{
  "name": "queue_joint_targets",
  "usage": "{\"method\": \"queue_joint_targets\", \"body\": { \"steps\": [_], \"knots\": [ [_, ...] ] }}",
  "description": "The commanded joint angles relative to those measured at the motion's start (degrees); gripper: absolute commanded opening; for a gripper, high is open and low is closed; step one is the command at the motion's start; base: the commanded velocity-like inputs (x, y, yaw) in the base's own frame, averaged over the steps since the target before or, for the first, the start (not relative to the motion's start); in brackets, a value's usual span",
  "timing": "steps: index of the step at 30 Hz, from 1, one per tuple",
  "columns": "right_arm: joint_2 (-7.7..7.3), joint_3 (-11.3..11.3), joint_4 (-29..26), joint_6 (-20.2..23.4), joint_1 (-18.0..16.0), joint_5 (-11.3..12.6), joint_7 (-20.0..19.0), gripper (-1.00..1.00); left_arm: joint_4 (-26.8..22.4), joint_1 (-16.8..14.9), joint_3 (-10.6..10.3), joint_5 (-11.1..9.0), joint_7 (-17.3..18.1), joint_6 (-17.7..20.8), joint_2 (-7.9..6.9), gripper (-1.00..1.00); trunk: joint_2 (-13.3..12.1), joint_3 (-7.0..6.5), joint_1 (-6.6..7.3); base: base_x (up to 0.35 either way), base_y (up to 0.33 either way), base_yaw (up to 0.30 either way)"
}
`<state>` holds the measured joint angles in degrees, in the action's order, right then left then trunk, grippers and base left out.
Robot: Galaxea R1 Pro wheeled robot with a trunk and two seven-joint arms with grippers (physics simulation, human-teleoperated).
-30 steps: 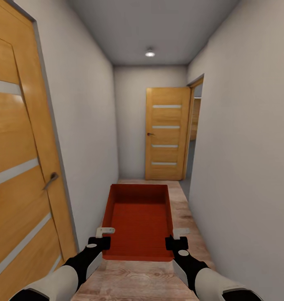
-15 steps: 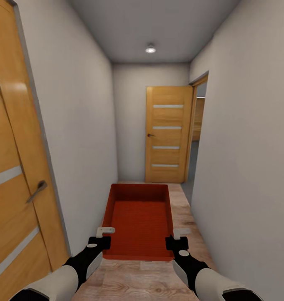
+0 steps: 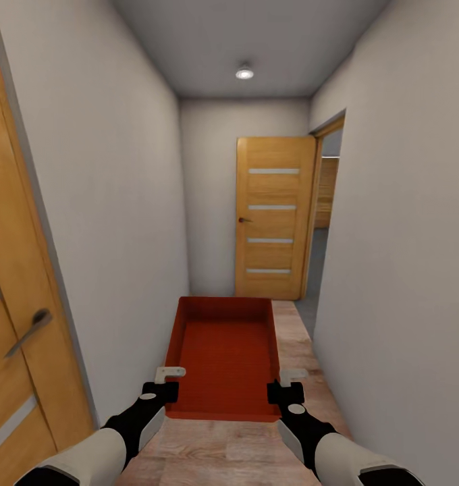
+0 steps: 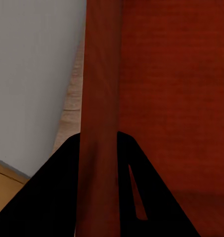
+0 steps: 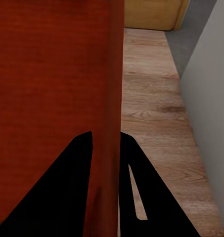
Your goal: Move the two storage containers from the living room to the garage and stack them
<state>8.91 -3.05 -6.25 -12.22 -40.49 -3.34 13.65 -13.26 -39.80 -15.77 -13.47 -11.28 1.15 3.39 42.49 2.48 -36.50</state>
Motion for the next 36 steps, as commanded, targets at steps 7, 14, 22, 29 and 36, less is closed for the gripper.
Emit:
{"method": "queue_joint_targets", "body": {
  "steps": [7,14,22,29,36],
  "knots": [
    [-1.18,0.58,-0.08,-0.26,-0.03,-0.62,0.78,-1.00,-0.07,-0.07,3.91,-0.16,-2.69,0.11,-0.11,-1.00,0.08,0.10,-0.05,0.322,0.000,0.000],
    [-1.29,0.59,-0.13,-0.10,-0.03,-0.55,0.65,-1.00,0.21,-0.10,3.91,-0.16,-2.69,0.11,-0.63,-1.00,0.08,0.10,-0.05,0.322,0.000,0.000],
    [-1.30,0.54,-0.15,-0.08,-0.03,-0.65,0.74,-1.00,0.01,-0.05,3.91,-0.16,-2.69,0.11,-0.74,-1.00,0.08,0.10,-0.05,0.322,0.000,0.000],
    [-1.26,0.55,-0.16,-0.17,-0.03,-0.55,0.77,-1.00,-0.09,-0.02,3.91,-0.16,-2.69,0.13,-0.56,-1.00,0.08,0.10,-0.05,0.322,0.000,0.000],
    [-1.26,0.51,-0.16,-0.17,-0.03,-0.53,0.77,-1.00,-0.13,-0.04,3.91,-0.16,-2.69,0.09,-0.63,-1.00,0.08,0.10,-0.05,0.322,0.000,0.000]
  ]
}}
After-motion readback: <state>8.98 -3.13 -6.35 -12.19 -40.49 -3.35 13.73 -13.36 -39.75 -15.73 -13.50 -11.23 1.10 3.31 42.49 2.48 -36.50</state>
